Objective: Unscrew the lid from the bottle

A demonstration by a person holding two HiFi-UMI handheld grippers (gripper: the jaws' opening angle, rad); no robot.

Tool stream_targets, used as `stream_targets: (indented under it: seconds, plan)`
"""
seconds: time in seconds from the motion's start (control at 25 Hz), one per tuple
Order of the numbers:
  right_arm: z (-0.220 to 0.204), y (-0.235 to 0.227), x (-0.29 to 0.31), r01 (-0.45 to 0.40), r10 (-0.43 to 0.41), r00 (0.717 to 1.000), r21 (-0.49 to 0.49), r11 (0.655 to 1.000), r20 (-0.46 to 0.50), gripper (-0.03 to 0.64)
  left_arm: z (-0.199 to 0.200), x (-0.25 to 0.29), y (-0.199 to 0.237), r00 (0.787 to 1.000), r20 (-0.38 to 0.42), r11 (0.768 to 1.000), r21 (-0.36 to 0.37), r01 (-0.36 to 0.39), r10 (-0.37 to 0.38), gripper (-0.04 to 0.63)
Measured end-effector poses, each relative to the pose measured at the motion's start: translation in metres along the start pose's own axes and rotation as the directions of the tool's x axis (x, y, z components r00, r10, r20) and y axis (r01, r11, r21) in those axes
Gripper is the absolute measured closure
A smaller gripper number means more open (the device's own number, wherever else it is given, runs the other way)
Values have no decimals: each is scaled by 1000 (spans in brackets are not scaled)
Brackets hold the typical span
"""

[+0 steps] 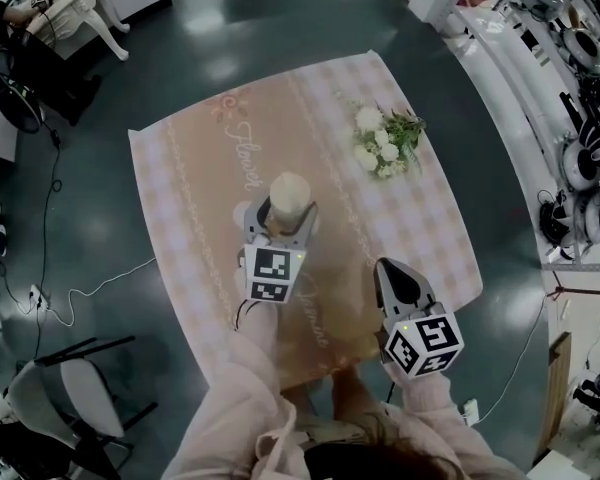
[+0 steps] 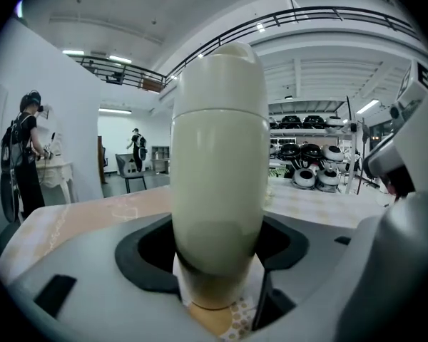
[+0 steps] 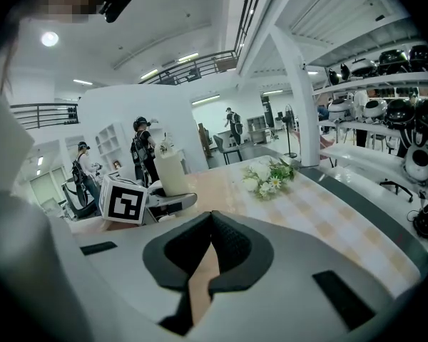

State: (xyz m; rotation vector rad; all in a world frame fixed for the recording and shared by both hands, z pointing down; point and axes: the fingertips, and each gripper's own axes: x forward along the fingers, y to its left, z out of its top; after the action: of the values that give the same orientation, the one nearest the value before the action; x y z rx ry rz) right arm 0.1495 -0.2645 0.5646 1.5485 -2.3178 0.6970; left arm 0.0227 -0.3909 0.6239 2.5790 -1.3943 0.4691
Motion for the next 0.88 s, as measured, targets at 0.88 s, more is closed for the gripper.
stream_targets:
  seconds: [0.88]
  plan:
    - [54,44,-58,-156,165,982,-92,984,97,604,37,-93,-86,968,-122,970,77,229,-219,279]
